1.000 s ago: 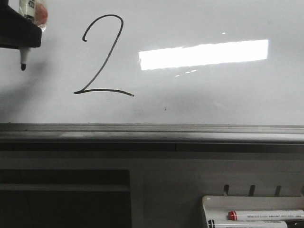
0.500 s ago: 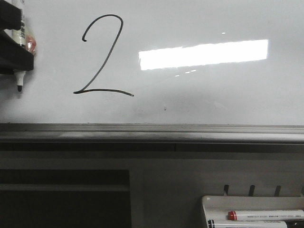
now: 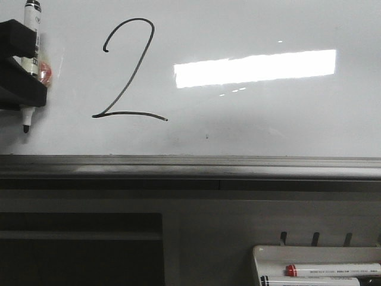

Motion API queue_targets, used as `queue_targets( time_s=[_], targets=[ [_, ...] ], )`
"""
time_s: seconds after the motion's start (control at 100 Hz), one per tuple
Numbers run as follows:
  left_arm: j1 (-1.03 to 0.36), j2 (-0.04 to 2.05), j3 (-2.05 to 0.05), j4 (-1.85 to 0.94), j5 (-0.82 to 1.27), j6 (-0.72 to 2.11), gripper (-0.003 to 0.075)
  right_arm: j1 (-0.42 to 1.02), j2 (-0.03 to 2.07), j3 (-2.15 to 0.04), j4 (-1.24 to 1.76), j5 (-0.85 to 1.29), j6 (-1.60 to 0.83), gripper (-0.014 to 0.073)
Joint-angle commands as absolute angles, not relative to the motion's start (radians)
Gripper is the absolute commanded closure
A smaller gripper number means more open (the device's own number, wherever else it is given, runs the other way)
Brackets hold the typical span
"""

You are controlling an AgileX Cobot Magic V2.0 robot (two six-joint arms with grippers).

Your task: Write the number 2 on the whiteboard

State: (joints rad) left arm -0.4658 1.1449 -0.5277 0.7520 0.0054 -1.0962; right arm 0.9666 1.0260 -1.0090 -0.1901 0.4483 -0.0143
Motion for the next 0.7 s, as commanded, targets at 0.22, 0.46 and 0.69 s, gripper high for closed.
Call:
queue_targets(
  time_s=[0.22,0.46,0.69],
  targets=[
    [-0.473,1.130,-0.558,0.744,-0.026,-1.103,0.0726,0.959,1.005,-1.044,-0.198,0.374,-0.014,0.0018],
    [-0.460,1.130,-0.560,0.745,-0.113,-1.102,0.0331,0.959,1.005,-1.044,-0.192,0.374,-0.014,0.0018],
    [-0.450,1.114,-0.560,0.743,-0.112,-1.102,0.0300,0.959,1.005,-1.044,-0.192,0.374,-0.014,0.0018]
  ],
)
